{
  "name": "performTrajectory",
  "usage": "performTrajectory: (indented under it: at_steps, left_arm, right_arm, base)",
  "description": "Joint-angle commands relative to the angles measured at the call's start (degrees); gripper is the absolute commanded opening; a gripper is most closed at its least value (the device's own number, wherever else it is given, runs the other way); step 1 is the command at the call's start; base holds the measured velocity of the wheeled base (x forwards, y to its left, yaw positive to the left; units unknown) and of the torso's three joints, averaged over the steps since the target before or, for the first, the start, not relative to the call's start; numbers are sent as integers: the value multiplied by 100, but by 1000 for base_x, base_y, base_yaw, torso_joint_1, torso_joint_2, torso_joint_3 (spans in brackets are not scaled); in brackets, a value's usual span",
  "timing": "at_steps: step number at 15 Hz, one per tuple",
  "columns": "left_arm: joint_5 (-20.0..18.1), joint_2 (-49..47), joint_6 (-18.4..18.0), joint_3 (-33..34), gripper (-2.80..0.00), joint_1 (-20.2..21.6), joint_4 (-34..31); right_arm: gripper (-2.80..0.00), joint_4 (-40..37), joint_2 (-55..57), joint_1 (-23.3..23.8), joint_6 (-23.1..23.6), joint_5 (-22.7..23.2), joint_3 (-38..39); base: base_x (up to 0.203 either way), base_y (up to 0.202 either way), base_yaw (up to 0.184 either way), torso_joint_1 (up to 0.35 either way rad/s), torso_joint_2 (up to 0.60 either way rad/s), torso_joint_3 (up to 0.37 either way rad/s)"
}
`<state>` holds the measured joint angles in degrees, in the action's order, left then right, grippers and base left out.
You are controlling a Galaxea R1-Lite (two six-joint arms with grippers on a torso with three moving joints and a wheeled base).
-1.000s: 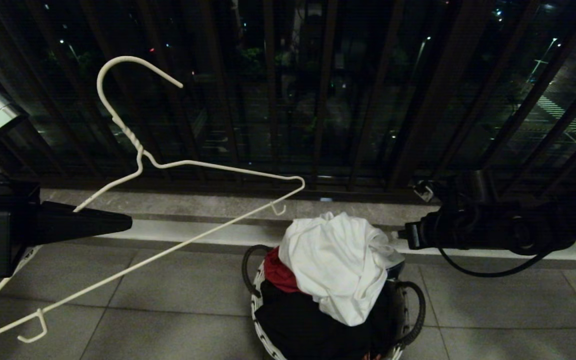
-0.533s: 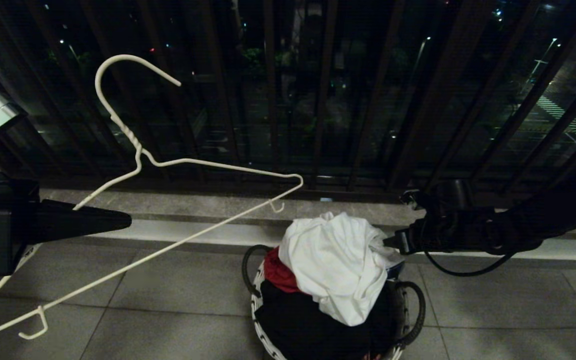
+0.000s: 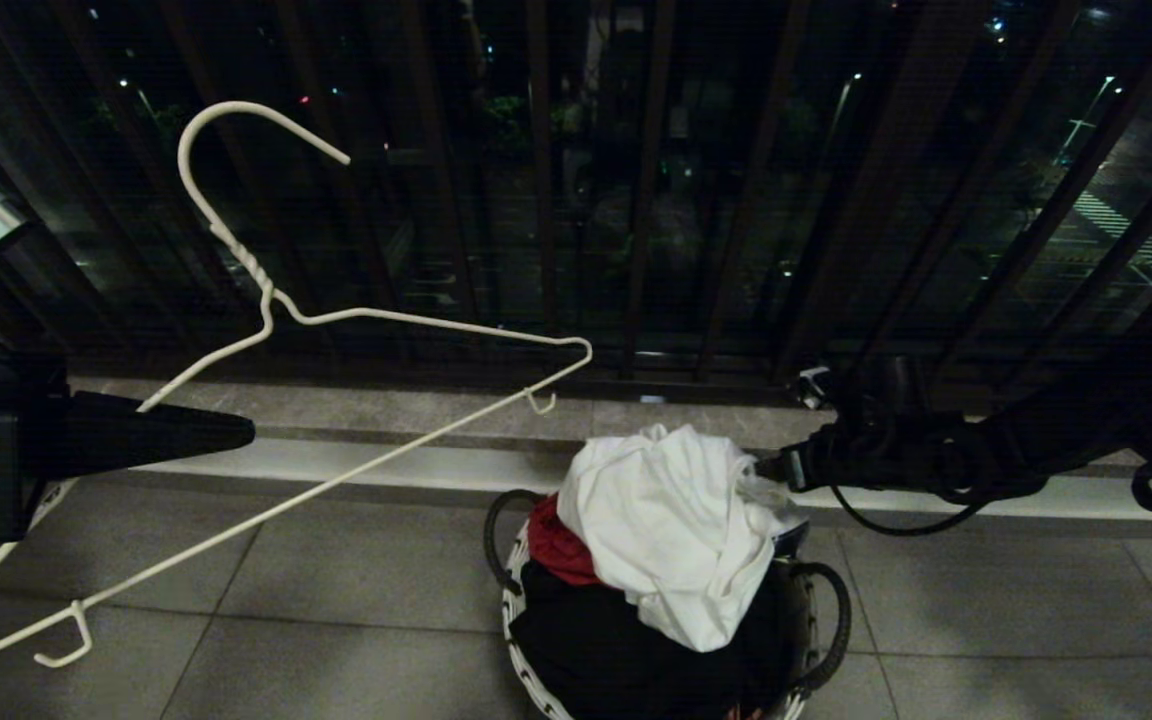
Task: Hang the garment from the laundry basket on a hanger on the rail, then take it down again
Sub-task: Pick up clothes from the basket
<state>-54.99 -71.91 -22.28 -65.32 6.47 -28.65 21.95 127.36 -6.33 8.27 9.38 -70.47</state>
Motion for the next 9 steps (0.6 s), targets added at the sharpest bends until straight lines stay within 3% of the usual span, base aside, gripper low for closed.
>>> performTrajectory:
  at_steps: [1,9]
  left_arm:
    - [-29,28,-13,10,-280,12,-9]
    - [94,-25,-22,10,-280,38,-9]
  right_arm:
    - [0,-6,184,24,70,-38,-218]
    - [0,-332,-141,-18,131,-3,51]
  base:
    - [0,0,0,0,0,0]
    - [0,0,0,0,0,0]
